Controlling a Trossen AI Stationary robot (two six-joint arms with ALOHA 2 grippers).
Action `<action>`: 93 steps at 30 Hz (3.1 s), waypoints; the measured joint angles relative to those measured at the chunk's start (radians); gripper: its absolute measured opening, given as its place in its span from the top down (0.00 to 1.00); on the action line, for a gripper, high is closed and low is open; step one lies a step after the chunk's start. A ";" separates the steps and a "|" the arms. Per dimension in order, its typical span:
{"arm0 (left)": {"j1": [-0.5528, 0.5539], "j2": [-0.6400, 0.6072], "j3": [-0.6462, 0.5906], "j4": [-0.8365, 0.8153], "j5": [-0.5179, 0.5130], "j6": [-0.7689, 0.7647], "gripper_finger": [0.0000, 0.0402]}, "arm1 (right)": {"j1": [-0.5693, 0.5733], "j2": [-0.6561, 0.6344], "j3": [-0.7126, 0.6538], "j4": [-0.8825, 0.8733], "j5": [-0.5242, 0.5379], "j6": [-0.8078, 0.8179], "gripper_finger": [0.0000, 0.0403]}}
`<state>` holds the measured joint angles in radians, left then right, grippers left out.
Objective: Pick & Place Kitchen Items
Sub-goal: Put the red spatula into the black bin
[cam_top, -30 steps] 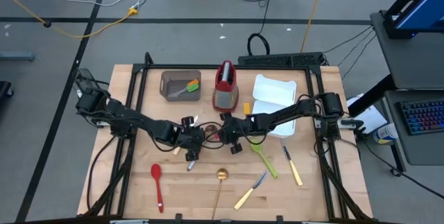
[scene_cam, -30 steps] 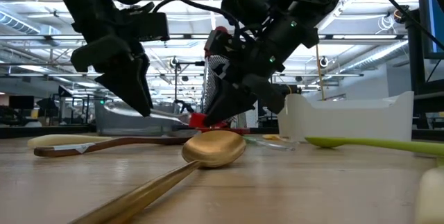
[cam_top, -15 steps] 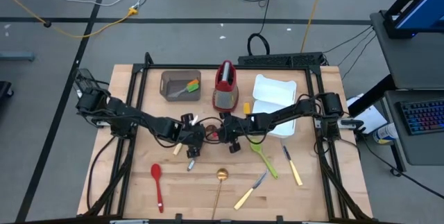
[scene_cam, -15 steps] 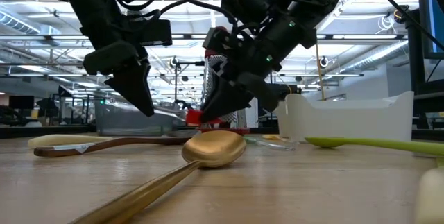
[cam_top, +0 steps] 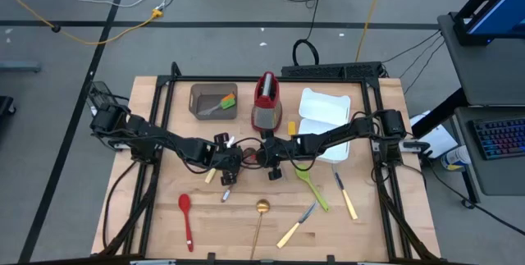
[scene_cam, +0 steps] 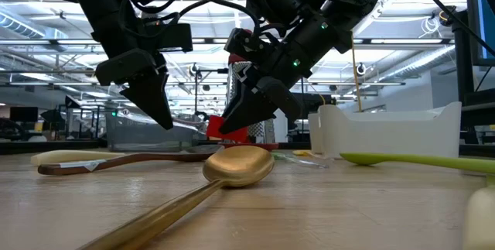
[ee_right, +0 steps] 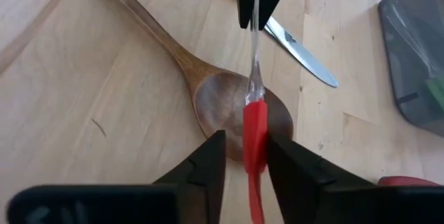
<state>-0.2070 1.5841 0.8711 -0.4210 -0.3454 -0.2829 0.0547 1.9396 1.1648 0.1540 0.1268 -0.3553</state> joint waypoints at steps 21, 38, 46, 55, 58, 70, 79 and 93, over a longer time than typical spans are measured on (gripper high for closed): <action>-0.001 0.000 0.000 -0.021 0.008 -0.006 0.97 | -0.001 0.000 0.000 0.001 0.009 0.003 0.91; -0.001 0.000 -0.003 0.014 0.004 0.035 0.98 | -0.009 0.000 -0.003 0.087 0.004 -0.020 0.99; 0.015 0.000 -0.003 0.022 0.013 0.040 0.99 | -0.010 0.000 -0.003 0.099 -0.044 -0.005 1.00; 0.029 0.000 -0.001 0.031 -0.003 0.044 0.99 | -0.014 0.000 0.000 0.106 0.002 0.000 0.96; 0.031 -0.003 0.005 0.045 -0.011 0.039 0.97 | -0.013 -0.005 0.007 0.119 0.020 -0.004 0.91; 0.026 -0.036 0.003 -0.064 -0.031 0.019 0.96 | 0.040 -0.001 0.002 0.230 0.030 -0.002 0.72; 0.031 -0.156 0.001 -0.240 -0.126 -0.030 0.96 | 0.079 -0.001 0.001 0.219 0.030 0.003 0.72; 0.073 -0.318 0.000 -0.395 -0.246 0.012 0.96 | 0.092 -0.001 0.001 0.221 0.029 0.032 0.73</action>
<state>-0.1342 1.2658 0.8711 -0.8160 -0.5912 -0.2707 0.1463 1.9388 1.1656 0.3747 0.1562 -0.3229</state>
